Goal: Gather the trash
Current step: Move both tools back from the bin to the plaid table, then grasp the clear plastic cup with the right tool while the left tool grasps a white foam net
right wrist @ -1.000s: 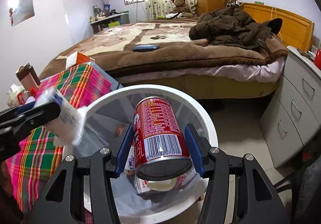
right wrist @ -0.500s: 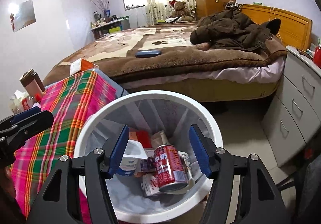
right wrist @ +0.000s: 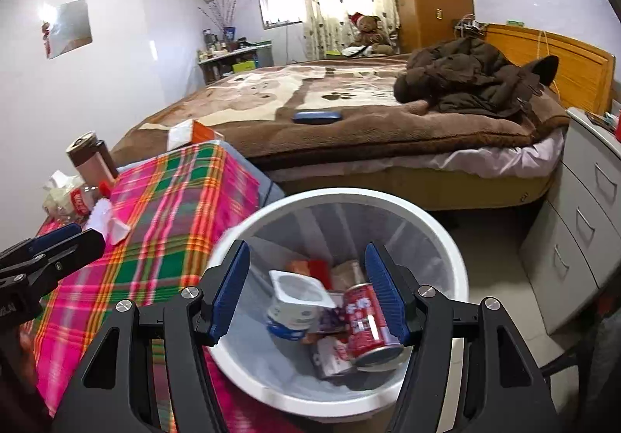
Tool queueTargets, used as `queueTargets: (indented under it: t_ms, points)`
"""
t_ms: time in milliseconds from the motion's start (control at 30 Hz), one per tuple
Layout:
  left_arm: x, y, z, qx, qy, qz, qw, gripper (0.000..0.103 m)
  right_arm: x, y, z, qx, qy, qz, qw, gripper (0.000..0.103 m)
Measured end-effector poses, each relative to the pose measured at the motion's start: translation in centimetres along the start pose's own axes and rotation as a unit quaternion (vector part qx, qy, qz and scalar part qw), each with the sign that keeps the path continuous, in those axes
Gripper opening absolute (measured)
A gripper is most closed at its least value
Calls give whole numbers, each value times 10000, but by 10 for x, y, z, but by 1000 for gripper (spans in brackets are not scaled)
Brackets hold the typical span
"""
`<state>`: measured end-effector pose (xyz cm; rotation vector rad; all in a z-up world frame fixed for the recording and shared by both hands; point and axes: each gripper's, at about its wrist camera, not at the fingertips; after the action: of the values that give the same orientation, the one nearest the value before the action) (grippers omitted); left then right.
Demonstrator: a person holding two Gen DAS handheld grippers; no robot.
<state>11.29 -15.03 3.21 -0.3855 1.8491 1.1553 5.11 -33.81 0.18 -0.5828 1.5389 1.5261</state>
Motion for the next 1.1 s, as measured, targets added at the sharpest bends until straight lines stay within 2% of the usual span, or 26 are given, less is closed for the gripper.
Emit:
queueTargets:
  t_ms: [333,633,833,1100]
  points:
    - [11,27,52,-497,365,-92,9981,76,0,-5,37,-399,284,-5,9988,64]
    - [15,43,104,-972,728,-147,9925,76,1,-19,80,-791,620,135,9948,64]
    - [21,45,138,-1283,905,-77,9876,76,0,-31,107,-1023,910,253,9903,64]
    - [28,53,191,-1755,1324,-23,9755,77,-1,-52,144,-1322,1127,511,9835,64]
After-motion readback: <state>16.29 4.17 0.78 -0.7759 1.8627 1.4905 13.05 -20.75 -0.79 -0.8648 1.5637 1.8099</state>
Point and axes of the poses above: each gripper's, at about its wrist camera, not at the fingertips, and y roughly against the way its jaws point, z to its left, x to its underside, and after that the axes turned 2 degrees about -z, right-handed
